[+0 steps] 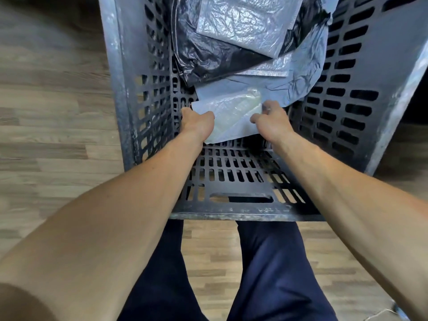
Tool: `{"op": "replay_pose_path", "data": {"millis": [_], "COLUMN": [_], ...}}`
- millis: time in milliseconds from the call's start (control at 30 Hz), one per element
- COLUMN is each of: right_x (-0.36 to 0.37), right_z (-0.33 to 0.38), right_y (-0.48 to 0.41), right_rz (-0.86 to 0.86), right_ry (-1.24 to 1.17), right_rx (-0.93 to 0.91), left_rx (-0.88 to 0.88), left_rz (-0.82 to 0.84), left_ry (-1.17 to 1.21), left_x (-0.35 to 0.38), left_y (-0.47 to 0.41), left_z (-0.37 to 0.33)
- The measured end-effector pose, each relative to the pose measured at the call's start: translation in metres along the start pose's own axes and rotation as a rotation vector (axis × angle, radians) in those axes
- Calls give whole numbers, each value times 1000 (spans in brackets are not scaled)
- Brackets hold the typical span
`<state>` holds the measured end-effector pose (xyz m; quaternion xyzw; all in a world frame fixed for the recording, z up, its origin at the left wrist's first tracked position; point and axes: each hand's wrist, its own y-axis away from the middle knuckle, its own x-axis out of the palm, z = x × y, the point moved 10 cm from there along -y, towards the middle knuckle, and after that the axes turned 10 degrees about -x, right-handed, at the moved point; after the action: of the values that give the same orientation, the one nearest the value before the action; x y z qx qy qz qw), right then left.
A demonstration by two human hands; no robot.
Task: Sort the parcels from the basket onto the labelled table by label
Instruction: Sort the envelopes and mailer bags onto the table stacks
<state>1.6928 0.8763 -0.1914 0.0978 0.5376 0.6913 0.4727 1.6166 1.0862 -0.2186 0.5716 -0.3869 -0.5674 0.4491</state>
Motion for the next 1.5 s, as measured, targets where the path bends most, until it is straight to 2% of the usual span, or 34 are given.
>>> {"op": "replay_pose_path", "data": {"millis": [300, 600, 700, 900, 1067, 1200, 1333, 1500], "right_x": [-40, -98, -106, -147, -245, -333, -396, -433], "right_z": [26, 100, 116, 157, 224, 301, 363, 425], "right_y": [57, 217, 267, 346, 411, 499, 605, 736], "right_rz": [-97, -239, -219, -185, -268, -334, -377, -434], "right_ry": [-16, -139, -185, -179, -257, -180, -39, 186], "right_rx": [6, -178, -256, -508, -793, -1084, -1317, -1551], "left_rx": [113, 309, 373, 516, 686, 911, 1185, 1531], "left_rz": [11, 110, 84, 134, 330, 391, 351, 232], "left_ry": [67, 37, -5, 155, 235, 230, 221, 93], "left_x": [-39, -114, -144, -172, -154, -156, -180, -204], "left_y": [65, 221, 270, 374, 474, 574, 694, 852], "left_z": [-2, -4, 2, 16, 9, -18, -45, -58]}}
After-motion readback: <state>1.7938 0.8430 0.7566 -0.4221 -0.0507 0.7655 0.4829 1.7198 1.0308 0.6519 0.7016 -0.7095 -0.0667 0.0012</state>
